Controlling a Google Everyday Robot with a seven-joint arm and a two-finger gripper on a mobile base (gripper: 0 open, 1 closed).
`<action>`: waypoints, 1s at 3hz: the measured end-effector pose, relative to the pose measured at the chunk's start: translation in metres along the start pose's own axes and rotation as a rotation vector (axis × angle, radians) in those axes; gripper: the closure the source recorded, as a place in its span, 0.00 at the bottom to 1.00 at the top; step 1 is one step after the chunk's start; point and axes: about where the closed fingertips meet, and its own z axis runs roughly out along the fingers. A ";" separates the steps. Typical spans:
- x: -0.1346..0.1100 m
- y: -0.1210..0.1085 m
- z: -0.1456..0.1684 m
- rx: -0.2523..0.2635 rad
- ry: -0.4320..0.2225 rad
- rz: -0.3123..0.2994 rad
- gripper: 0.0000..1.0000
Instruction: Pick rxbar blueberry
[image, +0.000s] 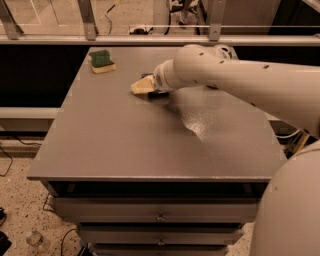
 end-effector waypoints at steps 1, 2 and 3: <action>-0.007 0.000 -0.005 0.000 0.000 0.000 1.00; -0.007 0.000 -0.005 0.000 0.000 0.000 1.00; -0.008 0.000 -0.001 -0.021 0.001 0.003 1.00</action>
Offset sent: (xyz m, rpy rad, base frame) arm 0.0000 0.0001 0.0024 0.0000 0.0000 0.0001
